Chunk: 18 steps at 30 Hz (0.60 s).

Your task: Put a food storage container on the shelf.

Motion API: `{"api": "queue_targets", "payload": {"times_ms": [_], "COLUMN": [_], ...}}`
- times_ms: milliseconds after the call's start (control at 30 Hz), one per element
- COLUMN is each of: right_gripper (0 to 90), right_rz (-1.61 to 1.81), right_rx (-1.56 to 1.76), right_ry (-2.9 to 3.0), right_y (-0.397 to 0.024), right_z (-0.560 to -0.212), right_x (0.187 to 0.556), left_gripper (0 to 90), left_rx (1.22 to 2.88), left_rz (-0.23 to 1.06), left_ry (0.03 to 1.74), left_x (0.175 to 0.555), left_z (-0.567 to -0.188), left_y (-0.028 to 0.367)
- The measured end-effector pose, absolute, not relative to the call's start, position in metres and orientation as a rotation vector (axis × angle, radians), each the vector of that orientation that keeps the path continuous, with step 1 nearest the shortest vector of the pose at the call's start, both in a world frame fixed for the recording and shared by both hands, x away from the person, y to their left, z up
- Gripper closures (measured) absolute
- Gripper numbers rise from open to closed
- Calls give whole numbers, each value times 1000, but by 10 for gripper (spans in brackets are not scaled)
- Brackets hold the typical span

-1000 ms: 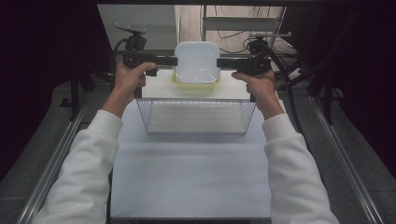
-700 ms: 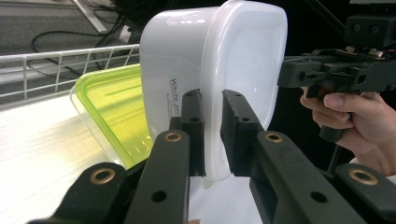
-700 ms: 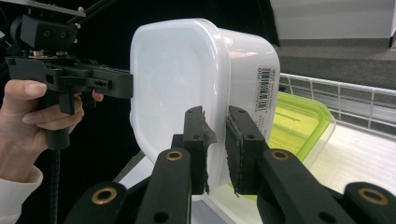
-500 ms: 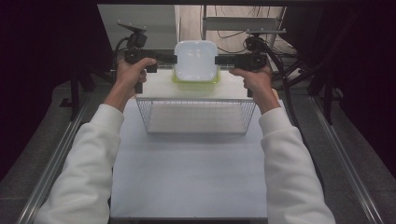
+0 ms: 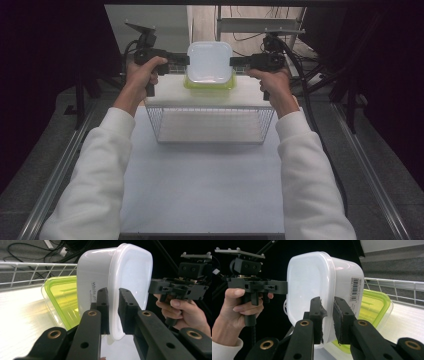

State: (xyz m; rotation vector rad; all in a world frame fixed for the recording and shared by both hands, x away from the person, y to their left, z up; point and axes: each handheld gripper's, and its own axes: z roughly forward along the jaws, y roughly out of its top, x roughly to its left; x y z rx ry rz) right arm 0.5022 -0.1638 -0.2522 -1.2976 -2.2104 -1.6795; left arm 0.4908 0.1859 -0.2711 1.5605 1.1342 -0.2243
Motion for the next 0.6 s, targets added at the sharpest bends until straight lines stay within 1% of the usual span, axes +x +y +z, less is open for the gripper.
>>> {"api": "queue_targets", "payload": {"times_ms": [333,600], "right_gripper": [770,754], "right_rz": [-1676,-1659], "right_rx": [-1318,-1359], "right_ry": [-2173,-2114], "right_y": [-164,-164], "right_z": [-253,-255], "right_x": [508,517], "left_gripper": [798,793], "left_rx": [1541,1519], "left_rz": [-237,-262], "left_ry": [1159,1194], "left_x": [495,506], "left_z": [-271,-271], "left_y": [186,186]}}
